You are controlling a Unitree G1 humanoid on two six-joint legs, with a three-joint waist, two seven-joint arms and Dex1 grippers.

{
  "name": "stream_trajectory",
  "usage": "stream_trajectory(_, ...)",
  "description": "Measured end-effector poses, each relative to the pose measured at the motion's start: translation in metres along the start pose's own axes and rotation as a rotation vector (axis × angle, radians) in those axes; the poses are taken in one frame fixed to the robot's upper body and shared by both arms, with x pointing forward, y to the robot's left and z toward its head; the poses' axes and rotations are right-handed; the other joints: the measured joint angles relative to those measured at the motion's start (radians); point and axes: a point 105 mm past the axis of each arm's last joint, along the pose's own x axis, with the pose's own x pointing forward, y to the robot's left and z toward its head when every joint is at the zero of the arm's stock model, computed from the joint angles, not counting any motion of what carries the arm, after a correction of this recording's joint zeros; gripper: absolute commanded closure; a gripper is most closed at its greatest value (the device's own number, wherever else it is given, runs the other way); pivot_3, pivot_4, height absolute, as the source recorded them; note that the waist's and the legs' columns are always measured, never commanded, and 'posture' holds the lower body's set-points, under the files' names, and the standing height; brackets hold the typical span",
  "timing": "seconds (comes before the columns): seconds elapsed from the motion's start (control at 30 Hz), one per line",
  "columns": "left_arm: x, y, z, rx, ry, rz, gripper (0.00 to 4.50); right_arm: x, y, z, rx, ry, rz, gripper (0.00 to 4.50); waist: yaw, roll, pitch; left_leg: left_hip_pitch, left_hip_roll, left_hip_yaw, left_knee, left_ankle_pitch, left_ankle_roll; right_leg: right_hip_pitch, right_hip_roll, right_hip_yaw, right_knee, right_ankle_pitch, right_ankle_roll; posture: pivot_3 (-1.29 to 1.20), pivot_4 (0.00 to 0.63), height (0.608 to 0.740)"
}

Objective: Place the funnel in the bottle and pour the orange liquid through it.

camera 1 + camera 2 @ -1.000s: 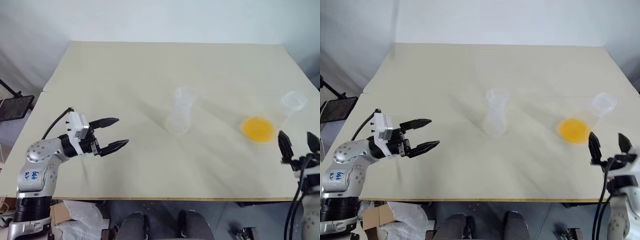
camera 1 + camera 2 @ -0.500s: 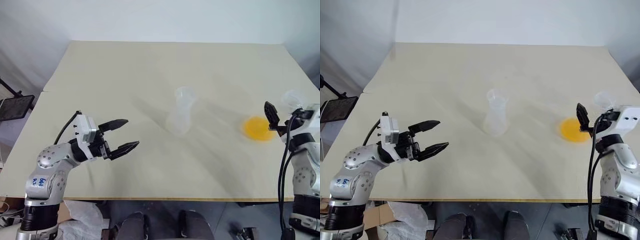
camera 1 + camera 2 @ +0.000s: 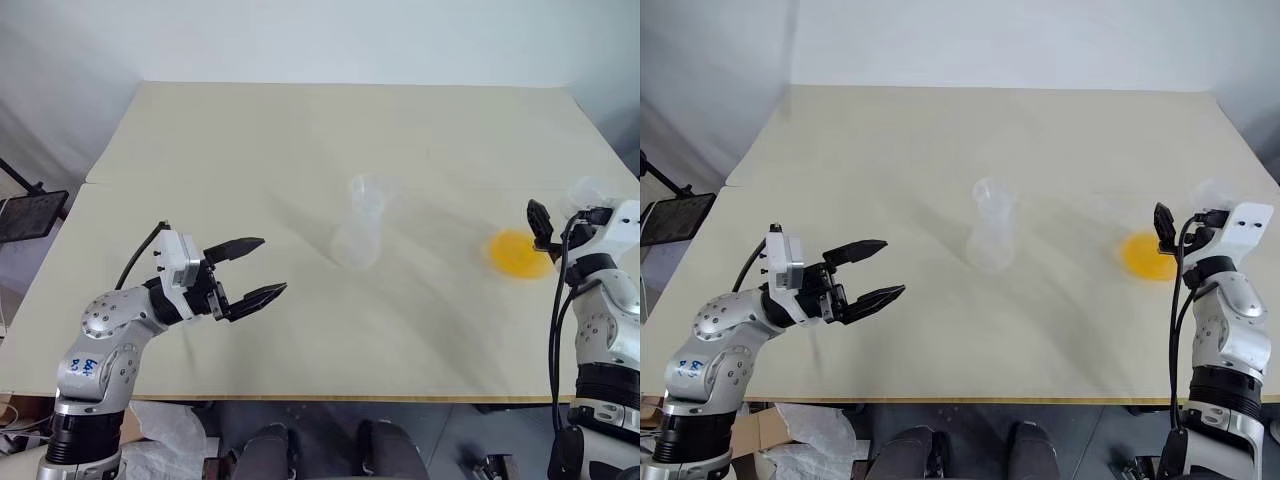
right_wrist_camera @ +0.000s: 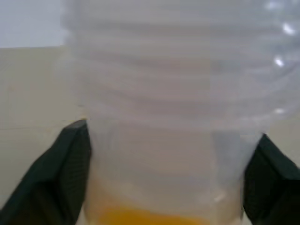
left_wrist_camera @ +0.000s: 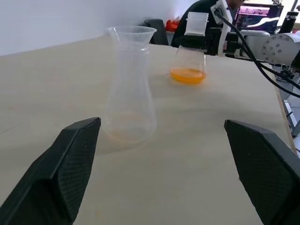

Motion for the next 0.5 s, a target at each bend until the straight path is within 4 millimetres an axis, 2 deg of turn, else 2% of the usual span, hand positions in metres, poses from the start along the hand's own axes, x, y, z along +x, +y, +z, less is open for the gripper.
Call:
stream_trajectory(0.33, 0.002, -0.001, 0.000, 0.003, -0.009, -0.002, 0.00, -0.001, 0.004, -0.001, 0.059, -0.031, 0.006, 1.41, 0.000, 0.000, 0.000, 0.000, 0.000, 0.000, 0.000, 0.000, 0.000, 0.000, 0.000, 0.000, 0.000, 0.000, 0.000, 0.00, 0.150, 0.740)
stream_trajectory(0.5, 0.002, -0.001, 0.001, 0.004, -0.010, 0.000, 0.00, -0.010, 0.012, -0.002, 0.076, -0.047, 0.049, 1.41, 0.001, 0.000, 0.000, 0.000, 0.000, 0.000, 0.000, 0.000, 0.000, 0.000, 0.000, 0.000, -0.001, 0.000, 0.000, 0.00, 0.150, 0.740)
